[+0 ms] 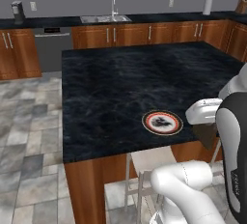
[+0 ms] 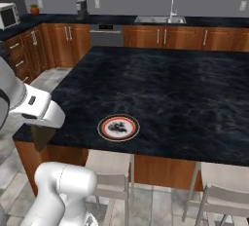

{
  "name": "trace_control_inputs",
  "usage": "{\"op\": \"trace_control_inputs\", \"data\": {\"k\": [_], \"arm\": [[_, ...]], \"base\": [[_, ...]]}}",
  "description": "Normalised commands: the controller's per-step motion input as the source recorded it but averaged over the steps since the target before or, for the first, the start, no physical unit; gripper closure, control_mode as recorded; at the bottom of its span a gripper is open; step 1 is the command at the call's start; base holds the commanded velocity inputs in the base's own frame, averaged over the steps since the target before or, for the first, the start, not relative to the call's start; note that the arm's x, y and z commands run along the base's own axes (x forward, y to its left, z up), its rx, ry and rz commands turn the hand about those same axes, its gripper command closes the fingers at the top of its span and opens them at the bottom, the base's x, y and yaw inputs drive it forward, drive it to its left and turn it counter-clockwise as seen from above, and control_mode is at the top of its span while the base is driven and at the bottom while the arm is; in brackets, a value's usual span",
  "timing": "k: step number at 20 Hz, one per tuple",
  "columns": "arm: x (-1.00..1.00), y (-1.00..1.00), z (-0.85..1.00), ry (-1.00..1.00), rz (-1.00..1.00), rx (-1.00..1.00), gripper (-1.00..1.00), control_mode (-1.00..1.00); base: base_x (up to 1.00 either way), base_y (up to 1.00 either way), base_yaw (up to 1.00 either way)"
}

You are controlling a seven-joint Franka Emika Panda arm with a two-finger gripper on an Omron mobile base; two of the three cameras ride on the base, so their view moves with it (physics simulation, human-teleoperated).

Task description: Start the toaster. Once the lever pops up, take the bread to the plate on the dining counter.

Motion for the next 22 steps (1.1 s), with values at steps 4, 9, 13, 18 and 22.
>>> {"op": "trace_control_inputs", "data": {"k": [4, 9, 13, 18, 22], "arm": [[0.0, 0.0, 0.0, 0.0, 0.0, 0.0, 1.0, 1.0], [0.0, 0.0, 0.0, 0.0, 0.0, 0.0, 1.0, 1.0], [0.0, 0.0, 0.0, 0.0, 0.0, 0.0, 1.0, 1.0], [0.0, 0.0, 0.0, 0.0, 0.0, 0.0, 1.0, -1.0], [0.46, -0.19, 0.0, 0.04, 0.03, 0.06, 1.0, -1.0]], "base": [[0.44, -0.08, 0.0], [0.36, -0.06, 0.0], [0.09, 0.0, 0.0], [0.0, 0.0, 0.0], [0.0, 0.0, 0.0]]}}
